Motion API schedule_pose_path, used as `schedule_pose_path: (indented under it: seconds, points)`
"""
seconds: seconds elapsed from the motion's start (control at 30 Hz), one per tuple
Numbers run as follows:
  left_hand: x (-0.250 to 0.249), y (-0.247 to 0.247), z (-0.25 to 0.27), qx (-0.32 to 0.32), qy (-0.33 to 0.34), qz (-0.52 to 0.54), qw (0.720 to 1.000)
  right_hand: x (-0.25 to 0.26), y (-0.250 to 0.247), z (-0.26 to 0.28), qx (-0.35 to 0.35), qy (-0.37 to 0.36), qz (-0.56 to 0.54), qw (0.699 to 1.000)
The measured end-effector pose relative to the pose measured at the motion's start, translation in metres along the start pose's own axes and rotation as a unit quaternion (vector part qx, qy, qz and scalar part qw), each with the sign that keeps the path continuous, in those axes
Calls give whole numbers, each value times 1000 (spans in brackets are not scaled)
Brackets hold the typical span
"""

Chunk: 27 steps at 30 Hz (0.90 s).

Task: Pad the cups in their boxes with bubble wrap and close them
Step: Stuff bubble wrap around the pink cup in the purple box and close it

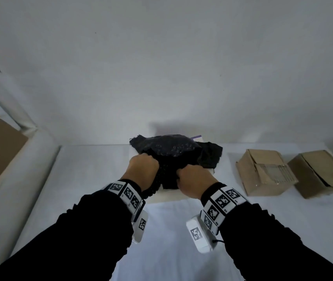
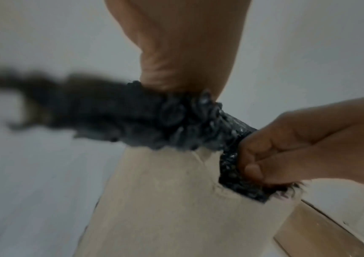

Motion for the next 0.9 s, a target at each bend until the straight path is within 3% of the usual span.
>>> schedule_pose_path:
  seconds: [0.07, 0.2, 0.27, 0.43, 0.53, 0.67, 0.77, 0.9]
  points:
    - [1, -3, -1, -8, -8, 25, 1000, 1, 6, -2, 58, 17, -26, 998]
    - [11, -20, 6, -144, -74, 104, 981, 6, 11, -17, 136, -16, -14, 991]
    - [8, -21, 12, -161, -62, 163, 971, 6, 10, -21, 153, -27, -6, 988]
    - [-1, -12, 15, -7, 20, 280, 960, 3, -4, -15, 191, -2, -28, 981]
    - [3, -11, 6, 84, 29, 267, 960, -11, -28, -10, 133, 22, -114, 984]
    - [-4, -3, -4, 177, 10, 183, 967, -24, -53, -11, -49, 61, -185, 980]
    - [-14, 1, -16, 208, 42, 59, 975, -19, -40, -21, -41, 72, -206, 975]
    - [-17, 8, -23, 195, 60, -95, 974, -4, -11, -38, -17, 73, -218, 973]
Point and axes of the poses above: each hand's wrist, its own z-axis away from the middle knuckle, its own y-axis out of the palm, x = y × z, the point moved 1 cm from there along -z, towards the middle knuckle, and after that the axes turned 13 degrees about y, right-handed, at the moved point
